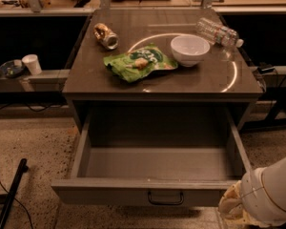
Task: Close top drawer
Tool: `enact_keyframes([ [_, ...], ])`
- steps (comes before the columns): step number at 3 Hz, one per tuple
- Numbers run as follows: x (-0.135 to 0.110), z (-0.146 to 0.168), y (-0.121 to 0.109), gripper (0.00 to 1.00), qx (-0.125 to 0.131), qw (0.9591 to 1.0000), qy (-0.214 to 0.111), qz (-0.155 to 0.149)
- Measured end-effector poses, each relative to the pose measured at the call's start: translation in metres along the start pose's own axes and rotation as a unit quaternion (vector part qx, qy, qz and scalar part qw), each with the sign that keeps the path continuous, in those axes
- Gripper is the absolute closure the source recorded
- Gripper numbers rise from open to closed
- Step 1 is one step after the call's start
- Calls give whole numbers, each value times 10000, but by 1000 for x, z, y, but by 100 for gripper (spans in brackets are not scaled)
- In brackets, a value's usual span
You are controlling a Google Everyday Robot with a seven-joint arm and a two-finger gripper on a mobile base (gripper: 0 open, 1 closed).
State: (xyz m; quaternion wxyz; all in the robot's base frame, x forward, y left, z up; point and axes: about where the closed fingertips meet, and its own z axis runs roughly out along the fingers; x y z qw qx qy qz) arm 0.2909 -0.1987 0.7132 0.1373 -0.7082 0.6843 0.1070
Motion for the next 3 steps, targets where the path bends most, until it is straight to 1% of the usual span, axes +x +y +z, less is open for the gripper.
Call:
enact_keyframes([
  [1,0,1,1,100,40,10000,0,0],
  [2,4,15,-6,100,75,9998,170,-5],
  [3,11,52,-25,100,288,9976,602,-179],
])
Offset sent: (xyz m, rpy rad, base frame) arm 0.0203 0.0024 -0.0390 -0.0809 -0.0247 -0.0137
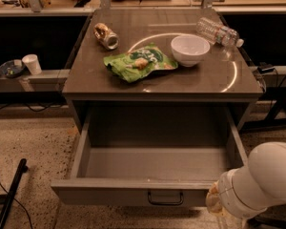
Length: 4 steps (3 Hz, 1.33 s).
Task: Close top drawer
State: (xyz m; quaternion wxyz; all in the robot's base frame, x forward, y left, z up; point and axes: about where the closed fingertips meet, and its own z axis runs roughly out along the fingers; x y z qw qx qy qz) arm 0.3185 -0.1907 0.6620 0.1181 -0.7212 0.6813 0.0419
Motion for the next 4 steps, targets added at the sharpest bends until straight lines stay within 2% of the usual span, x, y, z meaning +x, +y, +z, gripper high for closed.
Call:
enact_keyframes([
  [1,3,19,-11,100,182,9993,286,-125],
  [2,8,31,-22,100,279,9986,445,-54],
  [3,9,40,-35,96,366,9985,394,88],
  [4,6,48,-46,73,420,9990,103,123],
])
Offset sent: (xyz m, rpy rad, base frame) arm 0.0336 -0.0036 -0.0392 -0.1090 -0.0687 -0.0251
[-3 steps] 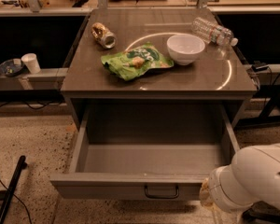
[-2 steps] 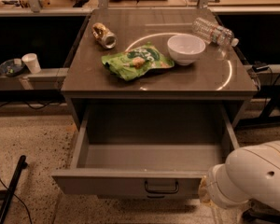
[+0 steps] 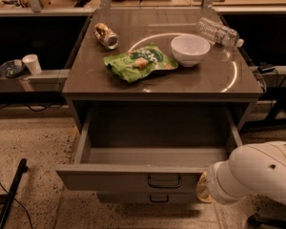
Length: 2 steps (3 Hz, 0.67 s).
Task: Close top drawer
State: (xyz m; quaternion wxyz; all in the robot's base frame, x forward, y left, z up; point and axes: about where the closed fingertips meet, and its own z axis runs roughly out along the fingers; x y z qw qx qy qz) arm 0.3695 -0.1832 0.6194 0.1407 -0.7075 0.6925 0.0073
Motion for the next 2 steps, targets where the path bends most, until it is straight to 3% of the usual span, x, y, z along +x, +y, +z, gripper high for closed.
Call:
enact_keyframes([
  [1,-2,13,-5,50,14,9997,-230,48],
  [2,-3,14,-6,27,14,9997,-248,51],
])
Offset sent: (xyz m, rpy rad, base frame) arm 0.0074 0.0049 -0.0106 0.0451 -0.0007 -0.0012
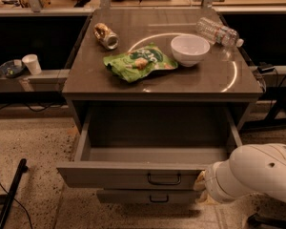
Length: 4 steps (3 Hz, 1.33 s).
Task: Close top drawer
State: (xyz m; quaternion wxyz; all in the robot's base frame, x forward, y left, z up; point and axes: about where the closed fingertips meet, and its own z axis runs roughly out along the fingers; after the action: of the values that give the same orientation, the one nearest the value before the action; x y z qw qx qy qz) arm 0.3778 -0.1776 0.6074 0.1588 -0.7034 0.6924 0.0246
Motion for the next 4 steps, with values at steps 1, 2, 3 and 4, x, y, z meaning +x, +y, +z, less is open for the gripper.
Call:
enact_keyframes([
  [1,0,0,0,4,0,10000,0,0],
  [2,0,0,0,0,0,10000,0,0],
  [3,-1,2,-2,3,-8,10000,-1,-19],
  [4,-4,9,-17,32,20,9999,-37,-147],
])
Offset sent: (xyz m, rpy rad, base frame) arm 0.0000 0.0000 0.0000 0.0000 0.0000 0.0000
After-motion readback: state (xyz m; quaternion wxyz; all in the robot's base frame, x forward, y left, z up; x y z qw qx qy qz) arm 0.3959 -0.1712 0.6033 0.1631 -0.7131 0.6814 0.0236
